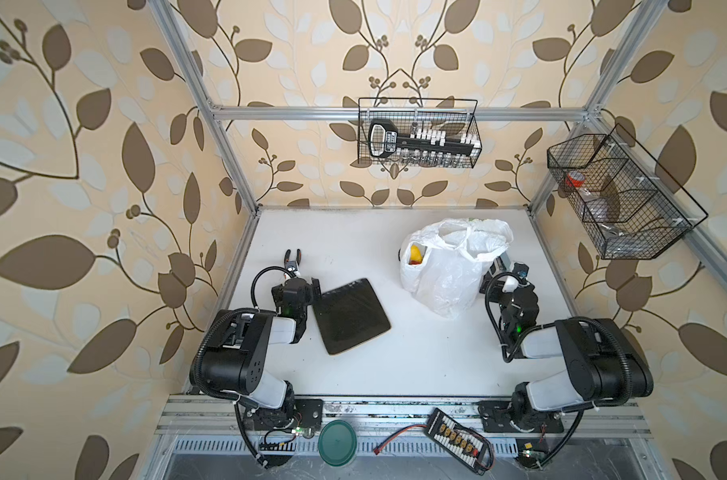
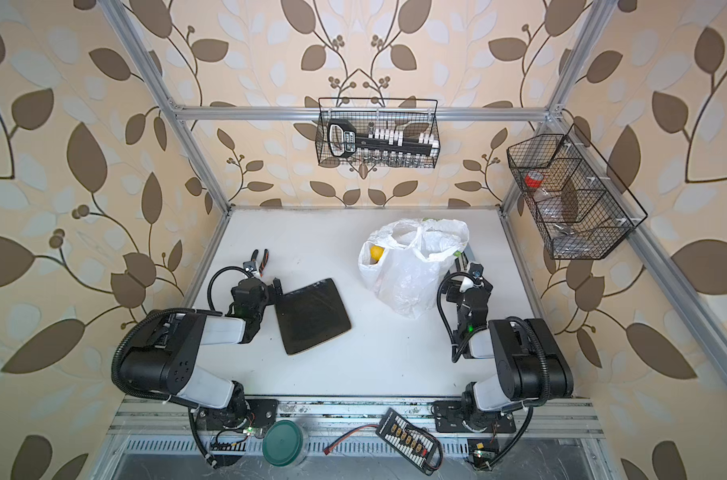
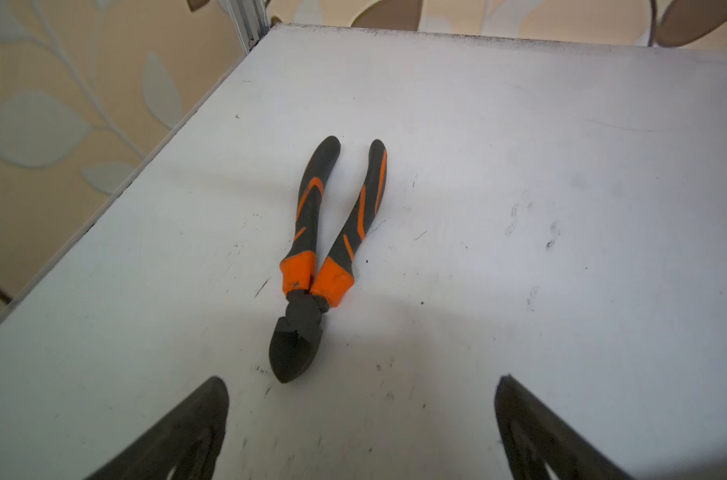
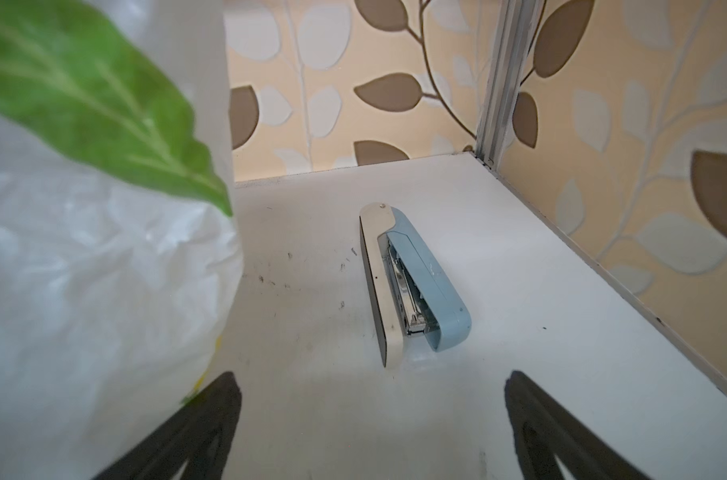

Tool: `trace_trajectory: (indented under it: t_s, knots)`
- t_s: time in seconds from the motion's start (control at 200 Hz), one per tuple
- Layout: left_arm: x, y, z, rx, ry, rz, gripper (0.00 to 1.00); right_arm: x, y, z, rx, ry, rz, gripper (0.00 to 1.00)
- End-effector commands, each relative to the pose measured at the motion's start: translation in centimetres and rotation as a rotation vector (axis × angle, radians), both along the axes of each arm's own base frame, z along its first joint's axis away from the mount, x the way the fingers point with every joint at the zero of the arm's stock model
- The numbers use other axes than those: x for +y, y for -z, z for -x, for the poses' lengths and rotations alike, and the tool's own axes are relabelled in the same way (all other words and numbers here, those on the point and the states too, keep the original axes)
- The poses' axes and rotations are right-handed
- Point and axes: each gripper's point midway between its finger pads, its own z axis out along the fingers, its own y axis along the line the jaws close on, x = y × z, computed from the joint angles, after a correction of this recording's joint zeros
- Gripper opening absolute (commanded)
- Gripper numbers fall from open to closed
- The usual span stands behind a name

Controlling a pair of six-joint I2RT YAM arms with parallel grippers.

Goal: Take the fake fruits out of the plastic bag

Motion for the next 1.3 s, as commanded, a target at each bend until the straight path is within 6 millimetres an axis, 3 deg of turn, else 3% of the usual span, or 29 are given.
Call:
trace_trajectory:
  t_s: [0.0, 1.05, 1.14, 1.165, 1.294]
  knots:
    - [0.2, -2.0, -1.1, -0.067, 0.005, -0.005, 0.99, 0.1, -0.5, -0.1, -0.020, -0.012, 0.004, 1.00]
    - [0.2, -2.2, -0.9, -0.076, 0.006, -0.005, 0.99, 0.2, -0.6, 0.0, -0.021, -0.017, -0.001, 1.00]
    - [0.1, -2.7, -0.8, -0.072, 0.014, -0.006, 0.99, 0.1, -1.5, 0.1, -0.029, -0.013, 0.002, 1.00]
    - [-0.1, -4.1, -0.8, -0.107, 0.028, -0.011, 0.99, 0.1, -2.0, 0.1, -0.032, -0.009, 0.003, 1.00]
    - [0.1, -7.4, -0.3, -0.099, 0.010, -0.006, 0.99, -0.8, -4.2, 1.4, -0.029, 0.044, -0.016, 1.00]
